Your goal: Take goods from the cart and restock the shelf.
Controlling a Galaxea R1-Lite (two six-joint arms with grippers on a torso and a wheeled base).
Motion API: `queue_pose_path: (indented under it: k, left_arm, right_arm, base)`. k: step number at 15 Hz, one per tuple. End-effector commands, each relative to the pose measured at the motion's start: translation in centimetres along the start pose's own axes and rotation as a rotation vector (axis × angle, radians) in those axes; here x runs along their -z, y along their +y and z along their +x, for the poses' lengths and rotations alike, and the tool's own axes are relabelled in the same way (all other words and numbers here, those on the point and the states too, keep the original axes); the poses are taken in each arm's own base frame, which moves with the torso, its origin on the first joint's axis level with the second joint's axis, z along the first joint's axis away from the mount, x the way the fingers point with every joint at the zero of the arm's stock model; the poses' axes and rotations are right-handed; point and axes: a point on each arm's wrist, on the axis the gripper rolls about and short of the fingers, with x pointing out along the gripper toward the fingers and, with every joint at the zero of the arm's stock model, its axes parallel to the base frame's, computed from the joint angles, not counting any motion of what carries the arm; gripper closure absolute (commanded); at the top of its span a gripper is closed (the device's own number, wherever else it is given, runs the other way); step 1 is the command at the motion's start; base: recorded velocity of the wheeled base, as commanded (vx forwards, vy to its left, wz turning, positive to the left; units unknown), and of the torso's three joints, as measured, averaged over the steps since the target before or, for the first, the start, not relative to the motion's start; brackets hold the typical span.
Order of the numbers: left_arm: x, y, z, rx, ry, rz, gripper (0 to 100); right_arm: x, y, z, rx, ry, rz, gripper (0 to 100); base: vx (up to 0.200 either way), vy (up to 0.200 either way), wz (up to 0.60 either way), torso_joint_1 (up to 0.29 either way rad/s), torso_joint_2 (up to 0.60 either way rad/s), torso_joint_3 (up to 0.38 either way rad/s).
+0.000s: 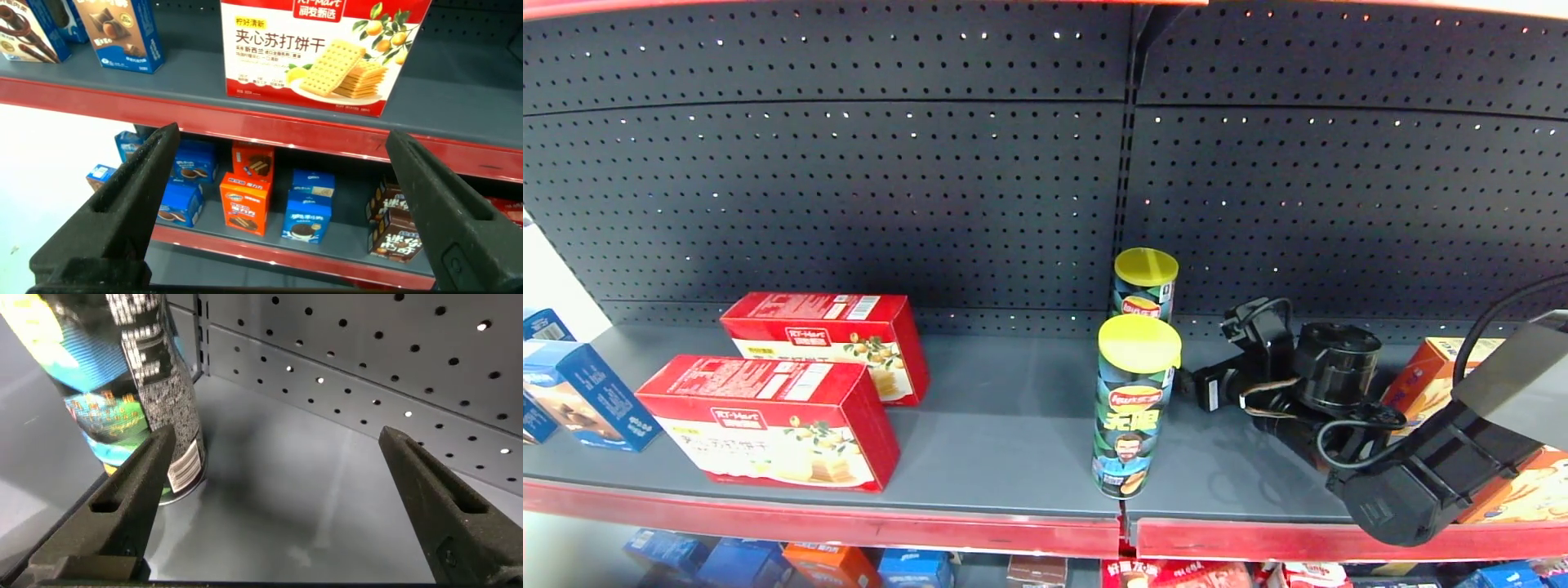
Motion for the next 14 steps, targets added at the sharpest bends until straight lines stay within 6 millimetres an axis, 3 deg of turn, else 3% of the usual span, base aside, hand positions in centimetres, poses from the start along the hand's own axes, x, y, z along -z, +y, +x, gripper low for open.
queue_pose_path:
  k: [1, 14]
  left_arm:
    - [0.0, 0.0, 0.0, 0.0, 0.001, 0.0, 0]
    - [0.0, 0.0, 0.0, 0.0, 0.001, 0.0, 0]
  right_arm:
    - [0.3, 0.4, 0.2, -0.012, 0.008, -0.001, 0]
    - [0.4, 1.6, 1.4, -0.037, -0.006, -0.002, 0]
  base:
    - [0.0, 0.0, 0.0, 0.0, 0.0, 0.0]
    - [0.0, 0.0, 0.0, 0.0, 0.0, 0.0]
